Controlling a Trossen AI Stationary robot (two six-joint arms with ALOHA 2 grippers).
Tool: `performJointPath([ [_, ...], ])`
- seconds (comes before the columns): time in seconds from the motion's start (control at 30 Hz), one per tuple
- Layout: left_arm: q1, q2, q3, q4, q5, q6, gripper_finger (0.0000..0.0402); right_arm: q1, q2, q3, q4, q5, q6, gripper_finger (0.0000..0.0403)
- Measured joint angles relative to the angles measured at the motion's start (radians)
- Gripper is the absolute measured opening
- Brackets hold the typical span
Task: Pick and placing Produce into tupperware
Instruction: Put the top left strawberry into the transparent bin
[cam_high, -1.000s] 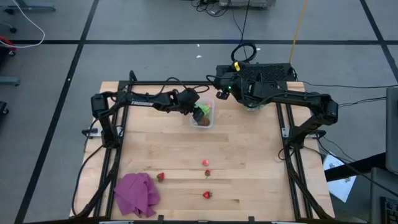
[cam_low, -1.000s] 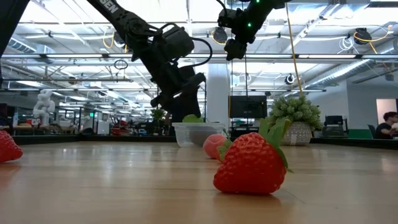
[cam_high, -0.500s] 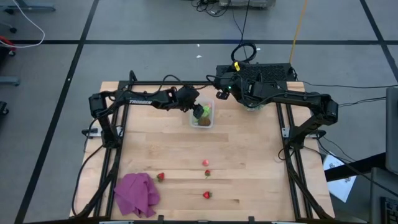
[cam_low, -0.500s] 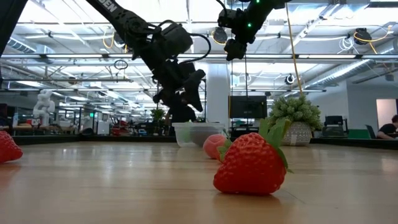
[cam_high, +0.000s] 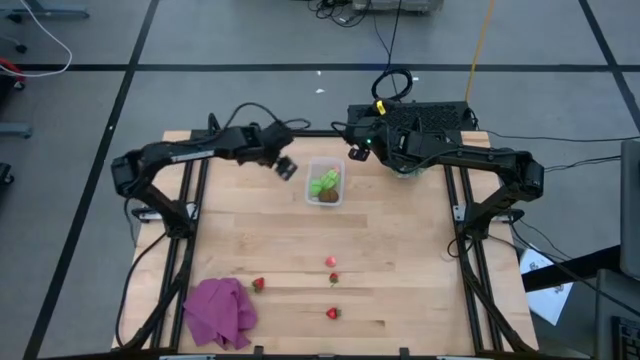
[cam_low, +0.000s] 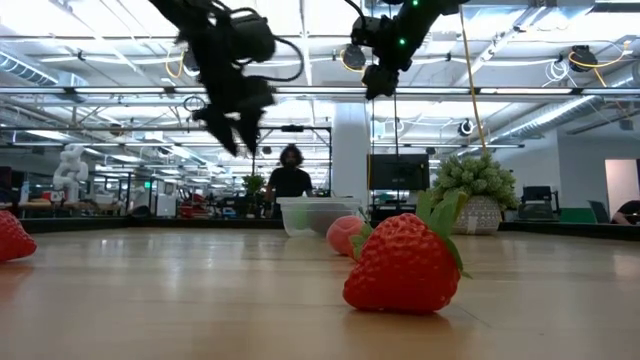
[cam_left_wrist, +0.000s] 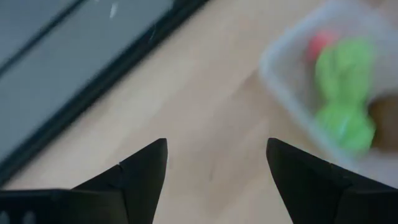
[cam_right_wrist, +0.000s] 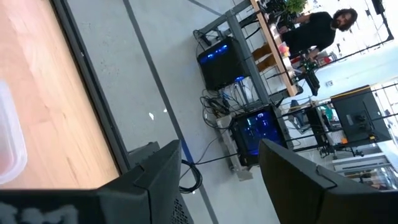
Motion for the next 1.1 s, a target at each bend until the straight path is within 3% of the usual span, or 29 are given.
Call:
performJointPath([
  [0.2,-0.148,-0.092,-0.001,-0.429,0.029,-0.309,0.0276,0.0,0.0,0.0,-0.013,0.0,0.04,0.0203],
  [0.37,-0.382,-0.093,-0.001,-0.507,0.057,-0.531,0.0274,0.0,0.0,0.0,-0.014,0.0,0.045,0.0203],
  [0.8,-0.874,-0.046,-0.001,-0.403,0.126,-1.185,0.0273,0.0,0.0,0.0,-0.015,0.0,0.055,0.0203],
  [1.1,-0.972,0.103,-0.001,-0.294,0.174,-1.207,0.0273,0.0,0.0,0.0,-0.016,0.0,0.113,0.0203],
])
